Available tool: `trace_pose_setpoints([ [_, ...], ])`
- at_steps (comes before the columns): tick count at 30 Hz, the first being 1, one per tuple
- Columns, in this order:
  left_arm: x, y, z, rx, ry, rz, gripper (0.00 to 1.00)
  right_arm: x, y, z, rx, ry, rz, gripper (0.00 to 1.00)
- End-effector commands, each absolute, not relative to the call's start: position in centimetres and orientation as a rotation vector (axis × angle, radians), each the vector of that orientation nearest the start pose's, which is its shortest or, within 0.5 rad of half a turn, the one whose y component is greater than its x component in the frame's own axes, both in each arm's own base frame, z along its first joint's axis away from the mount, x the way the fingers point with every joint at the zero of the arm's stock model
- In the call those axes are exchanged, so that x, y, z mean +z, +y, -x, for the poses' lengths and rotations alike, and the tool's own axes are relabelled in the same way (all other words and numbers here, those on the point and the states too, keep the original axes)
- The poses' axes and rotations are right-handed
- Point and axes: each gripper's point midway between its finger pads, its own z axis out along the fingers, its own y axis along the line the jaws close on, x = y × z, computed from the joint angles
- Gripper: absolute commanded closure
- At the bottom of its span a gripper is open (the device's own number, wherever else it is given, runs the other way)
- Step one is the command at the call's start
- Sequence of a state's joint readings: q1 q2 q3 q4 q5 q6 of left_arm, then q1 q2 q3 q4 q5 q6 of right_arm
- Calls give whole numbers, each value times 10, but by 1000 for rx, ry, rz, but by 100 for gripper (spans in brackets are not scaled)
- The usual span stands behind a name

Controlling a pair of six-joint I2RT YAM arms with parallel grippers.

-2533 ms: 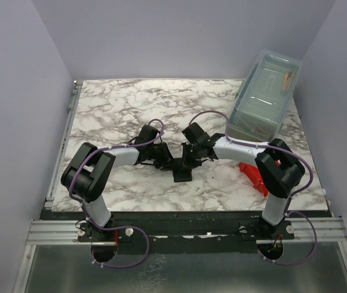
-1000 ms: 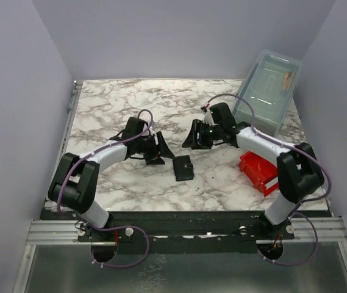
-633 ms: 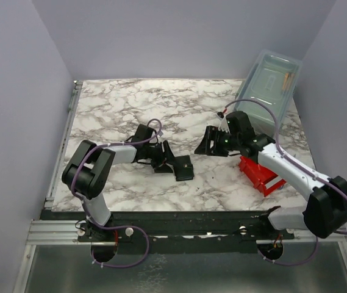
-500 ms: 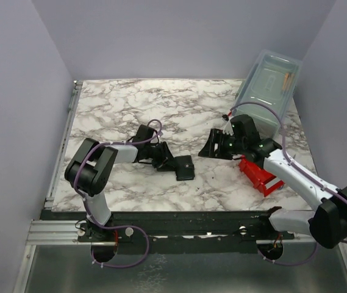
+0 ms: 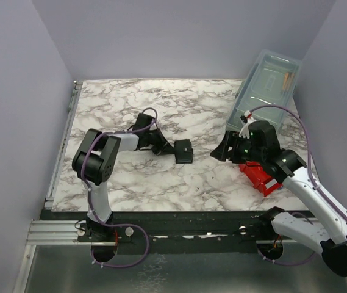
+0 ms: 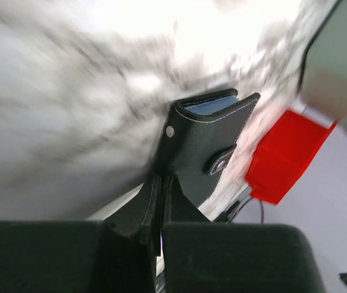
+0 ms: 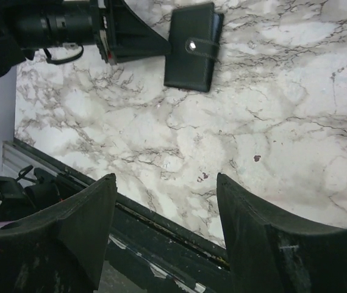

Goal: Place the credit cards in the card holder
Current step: Reset both arms

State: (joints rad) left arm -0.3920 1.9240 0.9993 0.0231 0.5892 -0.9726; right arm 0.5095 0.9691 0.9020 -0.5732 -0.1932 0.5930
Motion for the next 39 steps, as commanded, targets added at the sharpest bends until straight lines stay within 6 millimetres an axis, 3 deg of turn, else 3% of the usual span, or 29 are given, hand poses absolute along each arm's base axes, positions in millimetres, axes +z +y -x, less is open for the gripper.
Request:
trace_pose_setpoints([
  [1,31,-199,-415,-1029,2488,746,100,214,174,-223,709,2312,-17,30],
  [8,59,-66,-521,-847,2219,964,100,230,159,-220,644,2276,-47,30],
  [13,61,-16,-562,-831,2148,1070,100,246,149,-217,614,2244,-64,28],
  [15,59,4,-565,-807,2121,1122,88,254,143,-218,585,2222,-85,28],
  [17,61,14,-564,-817,2103,1159,62,265,139,-217,578,2199,-96,26],
  [19,72,18,-559,-817,2098,1160,44,276,134,-217,557,2178,-106,24],
  [22,107,13,-545,-801,2097,1074,28,297,121,-218,501,2133,-128,19],
  [25,155,-7,-527,-838,2093,944,8,334,109,-219,471,2037,-141,12],
  [28,215,-47,-506,-839,2081,703,5,373,99,-218,451,1934,-126,8],
  [34,337,-169,-449,-939,1941,86,4,444,79,-209,422,1710,-87,1],
  [37,390,-204,-411,-964,1815,-137,4,471,79,-203,450,1607,-40,0],
  [39,418,-217,-387,-965,1724,-241,4,486,80,-197,476,1550,-18,0],
])
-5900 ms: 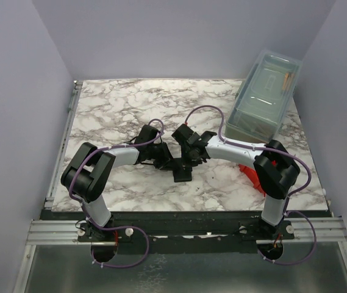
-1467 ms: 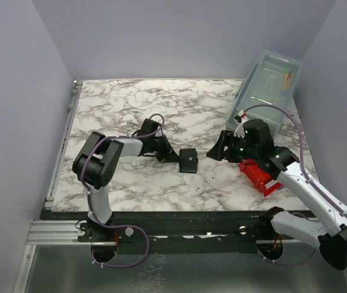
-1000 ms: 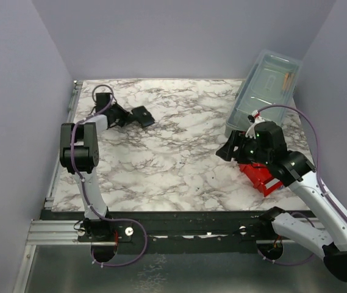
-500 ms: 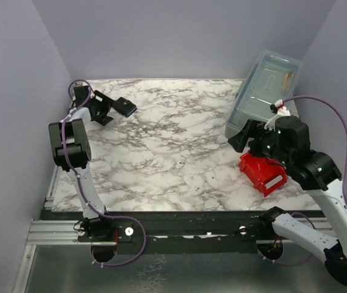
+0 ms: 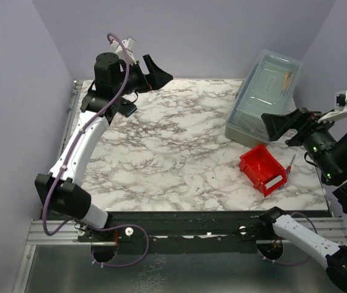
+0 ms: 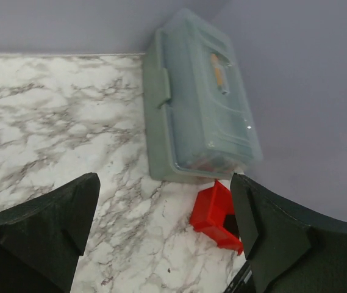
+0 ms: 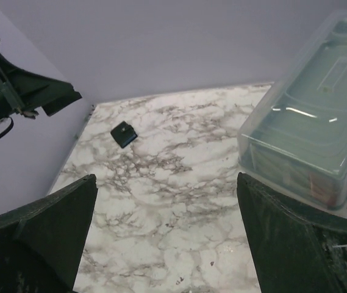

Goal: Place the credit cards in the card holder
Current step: Reset both arms

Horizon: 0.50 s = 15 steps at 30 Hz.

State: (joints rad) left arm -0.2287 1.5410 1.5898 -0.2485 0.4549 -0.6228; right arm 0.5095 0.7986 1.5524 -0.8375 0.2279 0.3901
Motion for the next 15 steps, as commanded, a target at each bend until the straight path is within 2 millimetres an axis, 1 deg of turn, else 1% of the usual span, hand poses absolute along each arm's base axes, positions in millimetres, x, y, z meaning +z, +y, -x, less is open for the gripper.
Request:
trace_pose_setpoints([
  [1,433,-220,-375,-971,1671,-278,4,491,81,-196,486,1531,-7,0],
  [2,452,-221,-359,-983,1602,-314,3,496,82,-194,495,1513,-1,1],
  [4,480,-221,-332,-999,1481,-375,3,504,83,-191,509,1491,13,0],
  [6,504,-215,-309,-989,1361,-408,1,508,84,-191,516,1480,18,0],
  [8,521,-207,-293,-960,1268,-415,1,511,84,-191,518,1473,18,1],
  [11,535,-200,-278,-944,1205,-423,1,514,86,-190,533,1456,23,1],
  [15,544,-198,-268,-947,1178,-431,1,517,87,-189,542,1434,24,0],
])
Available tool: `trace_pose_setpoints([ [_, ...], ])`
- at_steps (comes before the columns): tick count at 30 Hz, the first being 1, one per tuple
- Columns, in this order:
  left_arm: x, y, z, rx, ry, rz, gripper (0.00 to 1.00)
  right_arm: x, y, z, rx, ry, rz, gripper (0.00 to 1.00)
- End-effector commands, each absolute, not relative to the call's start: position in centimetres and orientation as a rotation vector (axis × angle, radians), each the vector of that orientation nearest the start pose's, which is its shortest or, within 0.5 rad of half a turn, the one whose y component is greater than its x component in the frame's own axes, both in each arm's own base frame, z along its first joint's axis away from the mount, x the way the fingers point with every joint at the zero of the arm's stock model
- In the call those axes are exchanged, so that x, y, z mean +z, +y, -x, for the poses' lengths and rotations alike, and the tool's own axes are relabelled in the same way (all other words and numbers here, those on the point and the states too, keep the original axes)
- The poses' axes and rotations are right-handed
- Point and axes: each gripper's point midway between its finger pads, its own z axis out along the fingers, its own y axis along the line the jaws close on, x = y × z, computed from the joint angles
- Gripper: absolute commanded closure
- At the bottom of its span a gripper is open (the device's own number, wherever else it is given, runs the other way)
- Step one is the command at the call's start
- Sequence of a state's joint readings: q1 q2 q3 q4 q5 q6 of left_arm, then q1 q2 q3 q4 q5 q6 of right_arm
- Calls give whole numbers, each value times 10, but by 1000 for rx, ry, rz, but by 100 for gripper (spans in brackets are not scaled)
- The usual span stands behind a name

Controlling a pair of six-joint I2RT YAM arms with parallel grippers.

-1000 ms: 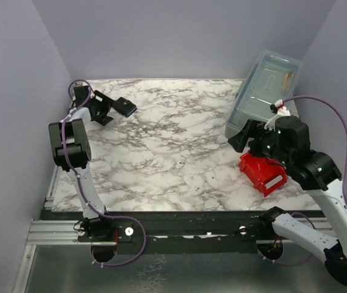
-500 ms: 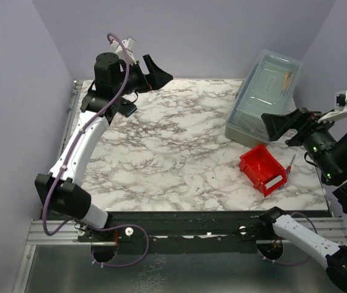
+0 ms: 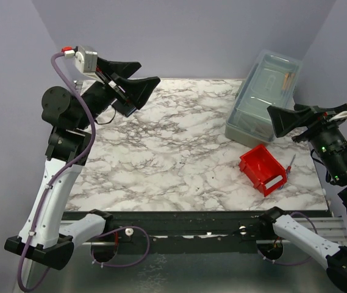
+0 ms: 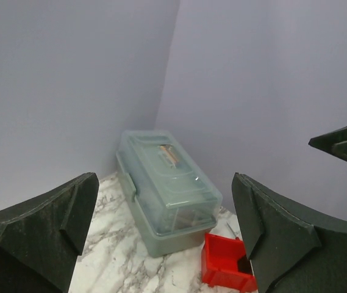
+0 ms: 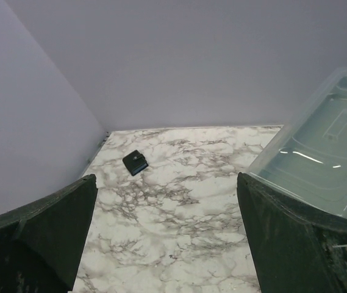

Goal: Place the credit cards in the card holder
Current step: Reset both arms

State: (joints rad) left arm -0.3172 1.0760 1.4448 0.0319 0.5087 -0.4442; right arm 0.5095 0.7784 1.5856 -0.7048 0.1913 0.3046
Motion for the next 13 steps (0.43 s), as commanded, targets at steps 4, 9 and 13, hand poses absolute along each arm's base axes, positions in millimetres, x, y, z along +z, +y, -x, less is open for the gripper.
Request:
trace_pose_setpoints([
  [4,546,-197,-264,-938,1167,-437,1,518,86,-190,537,1425,20,0],
  [9,541,-197,-267,-933,1178,-436,1,521,88,-185,552,1393,53,0],
  [13,542,-199,-268,-942,1178,-443,1,518,81,-184,521,1407,38,1],
])
